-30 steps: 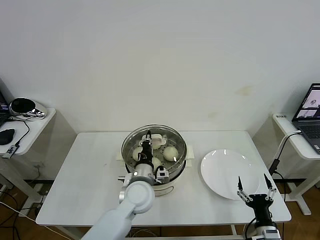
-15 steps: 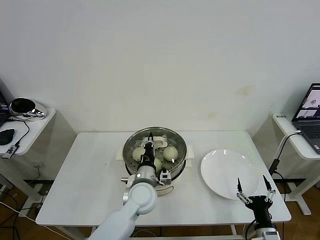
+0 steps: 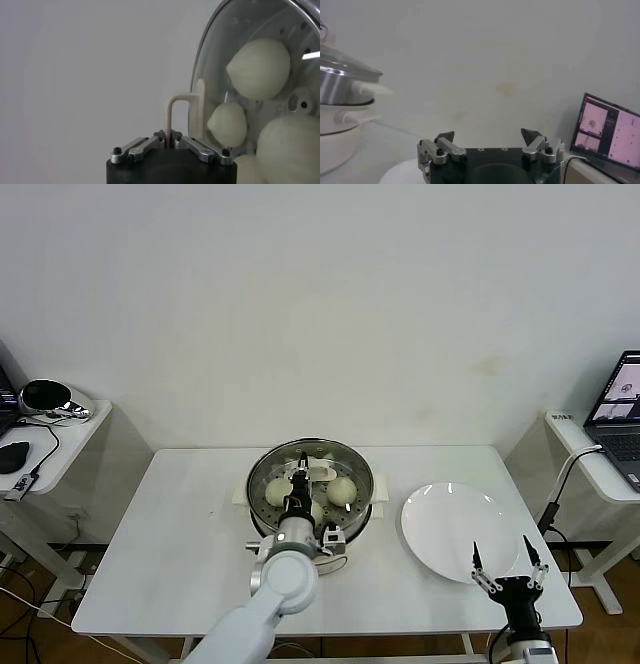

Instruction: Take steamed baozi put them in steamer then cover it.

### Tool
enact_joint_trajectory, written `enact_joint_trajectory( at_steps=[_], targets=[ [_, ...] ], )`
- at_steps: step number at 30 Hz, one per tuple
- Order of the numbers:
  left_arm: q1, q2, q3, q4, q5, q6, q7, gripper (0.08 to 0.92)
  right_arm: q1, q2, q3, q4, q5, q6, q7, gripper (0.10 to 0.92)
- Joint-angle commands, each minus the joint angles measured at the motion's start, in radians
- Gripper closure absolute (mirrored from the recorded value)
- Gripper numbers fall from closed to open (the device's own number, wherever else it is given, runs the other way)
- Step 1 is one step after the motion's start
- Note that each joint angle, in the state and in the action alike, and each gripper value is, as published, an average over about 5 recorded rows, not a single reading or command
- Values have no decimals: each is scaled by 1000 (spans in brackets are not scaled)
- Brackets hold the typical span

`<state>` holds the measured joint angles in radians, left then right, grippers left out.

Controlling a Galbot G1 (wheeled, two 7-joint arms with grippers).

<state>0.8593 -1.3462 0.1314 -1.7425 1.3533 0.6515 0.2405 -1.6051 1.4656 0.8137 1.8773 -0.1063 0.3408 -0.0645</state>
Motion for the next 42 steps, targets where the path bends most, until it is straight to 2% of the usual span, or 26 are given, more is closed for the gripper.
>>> enact_joint_trajectory(
  at_steps=[1, 6, 11, 16, 19, 21, 23, 25, 29, 34, 38, 42],
  targets=[
    [16, -5, 1, -43, -5, -4, -23, 779, 0, 2, -7, 0, -1, 0, -1, 203],
    [78, 33, 3, -148, -44, -8, -44, 632, -1, 2, -11, 0, -3, 1, -1, 203],
    [183, 100, -13, -272, -144, -45, -106, 484, -3, 0, -15, -4, -3, 3, -1, 203],
    [319, 167, -125, -433, -343, -111, -198, 346, -7, -9, -25, -11, -2, 7, -1, 203],
    [455, 192, -285, -501, -637, -234, -273, 260, -9, -18, -28, -11, 7, 6, -6, 203],
    [567, 199, -433, -493, -891, -420, -324, 212, -9, -19, -36, -4, 19, -6, -14, 203],
    [670, 193, -589, -453, -1113, -614, -373, 187, -10, -21, -49, 1, 32, -22, -22, 203],
    [752, 181, -710, -419, -1293, -725, -411, 180, -10, -26, -66, 0, 49, -34, -27, 203],
    [891, 163, -809, -436, -1558, -736, -448, 177, -19, -48, -100, -13, 95, -61, -32, 203],
    [1043, 124, -811, -490, -1747, -711, -465, 177, -63, -112, -149, -1, 165, -99, -56, 203],
    [1083, 73, -794, -471, -1792, -677, -464, 177, -102, -148, -164, 27, 229, -123, -69, 203],
    [1099, 40, -761, -417, -1741, -732, -433, 177, -130, -163, -167, 45, 260, -136, -74, 203]
  ],
)
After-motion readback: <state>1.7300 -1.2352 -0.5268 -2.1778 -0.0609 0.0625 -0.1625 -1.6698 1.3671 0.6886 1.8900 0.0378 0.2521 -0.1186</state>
